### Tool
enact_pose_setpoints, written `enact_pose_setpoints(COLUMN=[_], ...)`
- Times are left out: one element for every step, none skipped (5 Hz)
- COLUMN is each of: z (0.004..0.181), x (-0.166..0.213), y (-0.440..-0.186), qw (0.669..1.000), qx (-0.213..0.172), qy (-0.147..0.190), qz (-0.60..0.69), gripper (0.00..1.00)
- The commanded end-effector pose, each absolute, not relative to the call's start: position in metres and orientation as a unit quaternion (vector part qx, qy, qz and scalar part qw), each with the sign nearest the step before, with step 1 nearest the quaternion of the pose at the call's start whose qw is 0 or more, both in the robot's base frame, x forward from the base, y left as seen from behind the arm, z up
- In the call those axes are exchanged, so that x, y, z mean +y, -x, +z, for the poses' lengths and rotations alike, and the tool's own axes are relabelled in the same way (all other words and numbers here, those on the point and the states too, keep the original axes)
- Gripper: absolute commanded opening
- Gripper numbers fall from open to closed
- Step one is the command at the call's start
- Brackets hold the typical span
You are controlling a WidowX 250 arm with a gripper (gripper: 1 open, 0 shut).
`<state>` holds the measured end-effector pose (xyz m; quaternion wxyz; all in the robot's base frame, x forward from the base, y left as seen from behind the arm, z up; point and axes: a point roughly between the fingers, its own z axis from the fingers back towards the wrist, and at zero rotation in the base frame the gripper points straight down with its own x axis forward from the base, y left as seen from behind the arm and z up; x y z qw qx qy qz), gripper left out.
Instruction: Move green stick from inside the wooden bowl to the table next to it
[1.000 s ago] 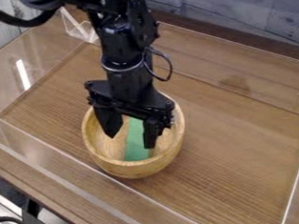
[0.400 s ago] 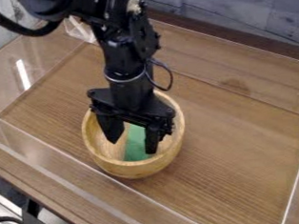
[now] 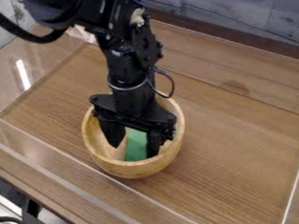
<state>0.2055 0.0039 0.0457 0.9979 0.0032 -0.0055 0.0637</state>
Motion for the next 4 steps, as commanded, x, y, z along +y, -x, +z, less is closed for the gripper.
enact_pose_setpoints(z=[0.046,0.042,0.038,0.034], x=[0.004,0.004,0.004,0.004], y=[-0.21,-0.211,-0.211,-0.212], qw=[0.998,0.997,0.997,0.997], qx=[-0.018,-0.019,-0.019,-0.019], qy=[-0.008,-0.011,-0.014,-0.016], qz=[0.066,0.069,0.072,0.075], gripper=[1.0,1.0,1.0,1.0])
